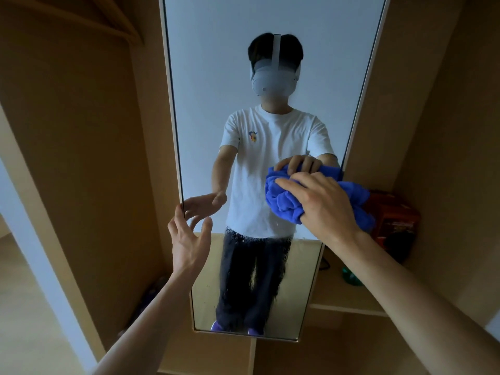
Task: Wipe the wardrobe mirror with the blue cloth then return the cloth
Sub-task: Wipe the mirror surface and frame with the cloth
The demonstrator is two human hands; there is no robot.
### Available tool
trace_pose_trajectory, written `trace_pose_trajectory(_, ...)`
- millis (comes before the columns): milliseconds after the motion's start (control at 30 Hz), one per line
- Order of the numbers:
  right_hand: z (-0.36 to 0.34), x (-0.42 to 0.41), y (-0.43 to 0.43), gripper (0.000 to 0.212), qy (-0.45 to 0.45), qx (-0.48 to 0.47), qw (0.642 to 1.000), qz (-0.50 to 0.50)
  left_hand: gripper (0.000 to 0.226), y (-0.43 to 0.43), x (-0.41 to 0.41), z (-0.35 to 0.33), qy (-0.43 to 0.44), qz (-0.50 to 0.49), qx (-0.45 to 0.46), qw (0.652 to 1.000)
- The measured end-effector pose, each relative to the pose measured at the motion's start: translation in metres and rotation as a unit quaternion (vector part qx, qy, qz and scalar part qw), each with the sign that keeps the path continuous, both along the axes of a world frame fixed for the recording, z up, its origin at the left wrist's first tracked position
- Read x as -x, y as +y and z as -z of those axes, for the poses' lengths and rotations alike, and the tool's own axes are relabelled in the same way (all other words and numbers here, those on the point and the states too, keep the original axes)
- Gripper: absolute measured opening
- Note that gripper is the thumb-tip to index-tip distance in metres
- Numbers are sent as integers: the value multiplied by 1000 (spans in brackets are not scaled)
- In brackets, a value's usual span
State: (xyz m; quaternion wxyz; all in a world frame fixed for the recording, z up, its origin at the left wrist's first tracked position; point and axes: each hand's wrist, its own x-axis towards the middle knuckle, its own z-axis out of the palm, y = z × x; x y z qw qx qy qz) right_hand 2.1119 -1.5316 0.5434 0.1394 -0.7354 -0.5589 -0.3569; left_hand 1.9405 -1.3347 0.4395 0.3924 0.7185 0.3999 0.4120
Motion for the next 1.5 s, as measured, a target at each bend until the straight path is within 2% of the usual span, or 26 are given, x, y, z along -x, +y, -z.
trace_pose_trajectory(100,25,5,-2,57,15,24,1000,-11,76,-1,-2,1,10,-15,5,1000)
trace_pose_trajectory(200,53,5,-4,44,37,50,998,-10,76,-3,-3,1,13,-13,-1,1000)
trace_pose_trajectory(300,59,4,-4,57,49,59,997,-6,77,-3,-1,0,19,-8,1,1000)
trace_pose_trajectory(400,49,4,-6,64,48,55,997,5,77,-2,2,-1,25,-2,-3,1000)
trace_pose_trajectory(633,5,-2,-20,65,30,-6,999,25,78,0,6,0,21,18,-9,1000)
trace_pose_trajectory(800,-29,-8,-32,51,-13,-70,997,-5,78,-2,6,0,29,12,-8,999)
trace_pose_trajectory(900,-31,-12,-34,45,-28,-68,997,-27,77,-2,7,1,31,11,-10,999)
trace_pose_trajectory(1200,28,-23,-35,70,8,-32,999,-3,79,-1,5,5,24,10,-15,1000)
trace_pose_trajectory(1500,80,-17,-39,70,61,1,998,11,78,-3,9,3,34,18,-15,999)
